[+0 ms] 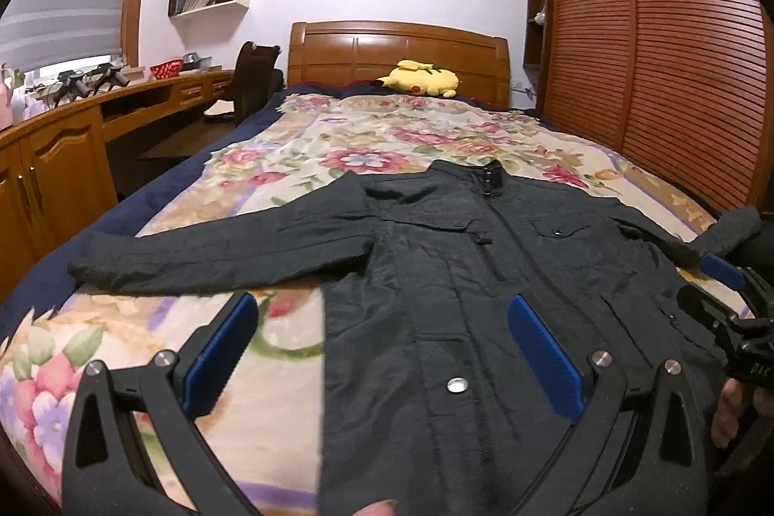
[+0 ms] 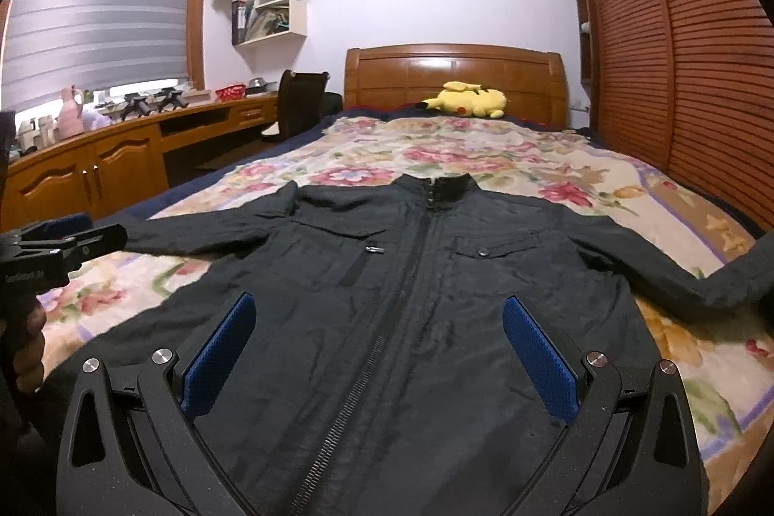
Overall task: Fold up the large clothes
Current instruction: 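Move the left tool along the jacket sleeve to its cuff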
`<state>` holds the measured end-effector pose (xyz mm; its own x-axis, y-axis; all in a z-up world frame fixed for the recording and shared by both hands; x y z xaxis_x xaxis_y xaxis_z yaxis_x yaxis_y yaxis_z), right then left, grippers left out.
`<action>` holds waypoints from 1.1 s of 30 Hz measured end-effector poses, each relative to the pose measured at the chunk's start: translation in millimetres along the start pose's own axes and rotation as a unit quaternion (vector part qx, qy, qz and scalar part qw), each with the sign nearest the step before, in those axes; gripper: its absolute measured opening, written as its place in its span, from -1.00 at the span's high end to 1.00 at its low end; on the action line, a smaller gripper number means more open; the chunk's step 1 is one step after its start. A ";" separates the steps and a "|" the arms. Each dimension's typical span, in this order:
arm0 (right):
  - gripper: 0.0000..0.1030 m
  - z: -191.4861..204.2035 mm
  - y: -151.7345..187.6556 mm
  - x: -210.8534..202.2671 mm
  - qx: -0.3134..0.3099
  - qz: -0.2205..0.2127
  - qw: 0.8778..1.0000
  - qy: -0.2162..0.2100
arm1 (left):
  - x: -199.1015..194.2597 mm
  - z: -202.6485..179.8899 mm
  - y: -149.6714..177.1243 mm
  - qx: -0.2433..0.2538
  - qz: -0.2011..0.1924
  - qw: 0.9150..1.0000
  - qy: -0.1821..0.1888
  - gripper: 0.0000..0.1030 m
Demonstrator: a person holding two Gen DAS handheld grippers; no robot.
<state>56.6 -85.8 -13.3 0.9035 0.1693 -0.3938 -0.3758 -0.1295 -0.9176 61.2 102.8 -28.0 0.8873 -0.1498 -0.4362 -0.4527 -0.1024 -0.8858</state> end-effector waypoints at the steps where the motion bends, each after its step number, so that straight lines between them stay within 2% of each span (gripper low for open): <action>1: -1.00 3.4 -1.6 0.7 -0.001 0.000 1.000 -0.004 | -1.1 4.5 -0.1 0.002 0.002 1.000 -0.001 -1.00; 7: -1.00 27.5 -13.8 7.4 -0.019 -0.003 1.000 -0.024 | -6.1 40.6 1.5 0.028 0.025 0.999 -0.025 -1.00; 12: -1.00 47.9 -17.3 15.5 -0.025 0.006 0.999 -0.035 | -12.6 74.3 7.0 0.029 0.041 0.998 -0.040 -1.00; 21: -1.00 100.7 -23.7 31.7 -0.058 0.016 0.996 -0.066 | -28.1 133.0 10.2 0.021 0.050 0.997 -0.061 -1.00; 28: -1.00 138.1 -31.3 50.4 -0.067 0.030 0.992 -0.103 | -30.8 180.2 7.2 -0.004 0.058 0.995 -0.075 -1.00; 33: -1.00 158.0 -33.2 62.0 -0.075 0.035 0.990 -0.117 | -23.5 230.0 3.6 -0.006 0.054 0.991 -0.119 -1.00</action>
<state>92.5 83.3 -15.7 0.7969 0.3749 -0.4736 -0.3847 -0.2895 -0.8765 58.9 332.1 -57.4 0.8285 0.0760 -0.5548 -0.5461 -0.1103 -0.8305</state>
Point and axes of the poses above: each gripper's, at about its wrist camera, not at the fingertips, and x roughly the way its jaws point, z to its left, y to its underside, the point moved 9 cm from there along x, roughly the way its jaws point, and after that the axes turned 11 degrees about y, right-handed, at the moved point
